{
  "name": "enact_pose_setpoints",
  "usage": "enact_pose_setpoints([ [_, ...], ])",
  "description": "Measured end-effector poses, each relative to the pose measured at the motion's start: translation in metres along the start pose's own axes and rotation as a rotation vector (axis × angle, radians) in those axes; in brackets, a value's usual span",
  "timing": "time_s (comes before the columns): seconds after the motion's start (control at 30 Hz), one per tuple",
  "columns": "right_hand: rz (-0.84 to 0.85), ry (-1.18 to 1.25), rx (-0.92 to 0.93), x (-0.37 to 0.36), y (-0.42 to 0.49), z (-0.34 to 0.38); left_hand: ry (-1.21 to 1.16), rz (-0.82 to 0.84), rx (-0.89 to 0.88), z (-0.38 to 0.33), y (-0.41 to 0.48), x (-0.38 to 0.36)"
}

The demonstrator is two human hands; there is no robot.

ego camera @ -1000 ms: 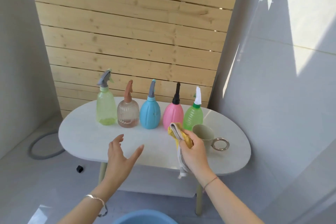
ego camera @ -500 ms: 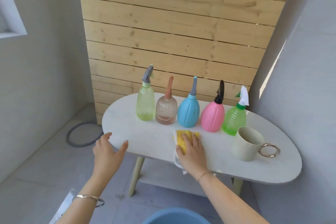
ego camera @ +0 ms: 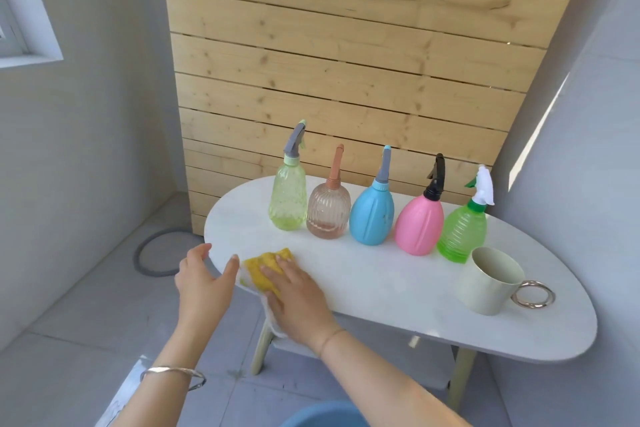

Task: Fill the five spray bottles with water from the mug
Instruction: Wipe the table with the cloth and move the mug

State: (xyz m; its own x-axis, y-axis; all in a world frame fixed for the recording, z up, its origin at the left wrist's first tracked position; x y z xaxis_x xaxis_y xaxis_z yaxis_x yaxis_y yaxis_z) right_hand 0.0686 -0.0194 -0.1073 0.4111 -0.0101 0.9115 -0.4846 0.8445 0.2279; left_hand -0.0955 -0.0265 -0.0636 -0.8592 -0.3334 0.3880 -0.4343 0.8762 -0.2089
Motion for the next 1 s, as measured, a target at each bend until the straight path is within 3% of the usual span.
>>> enact_pose_setpoints([
  [0.13,-0.125,-0.093,-0.084,0.04,-0.061,-0.059,0.036,0.066,0.006,0.005,-0.005,-0.015],
  [0.27,-0.146,-0.165,-0.253,0.07,-0.112,-0.11,0.08,0.13,-0.018,0.004,-0.017,-0.031],
  [0.5,-0.288,-0.158,-0.674,0.096,-0.156,-0.152,0.121,0.147,0.06,0.019,-0.008,-0.021],
  [0.67,-0.378,-0.108,-0.72,0.103,-0.138,-0.156,0.082,0.152,0.074,0.024,-0.001,-0.012],
  [1.0,-0.343,-0.054,-0.791,0.119,-0.135,-0.187,0.043,0.18,0.037,0.022,0.0,-0.017],
])
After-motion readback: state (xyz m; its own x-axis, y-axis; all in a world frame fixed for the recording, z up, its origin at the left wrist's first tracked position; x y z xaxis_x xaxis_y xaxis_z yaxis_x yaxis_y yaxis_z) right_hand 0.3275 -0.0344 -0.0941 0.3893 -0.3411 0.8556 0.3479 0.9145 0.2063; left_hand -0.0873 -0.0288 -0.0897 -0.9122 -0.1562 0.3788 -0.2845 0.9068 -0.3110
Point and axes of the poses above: each hand's wrist, its own y-axis towards the middle knuckle, its own x-axis out of the back of the hand, z = x × y, the point moved 10 cm from there along y, towards the middle knuckle, and after that the axes turned 14 degrees about x, right-handed, at the moved point
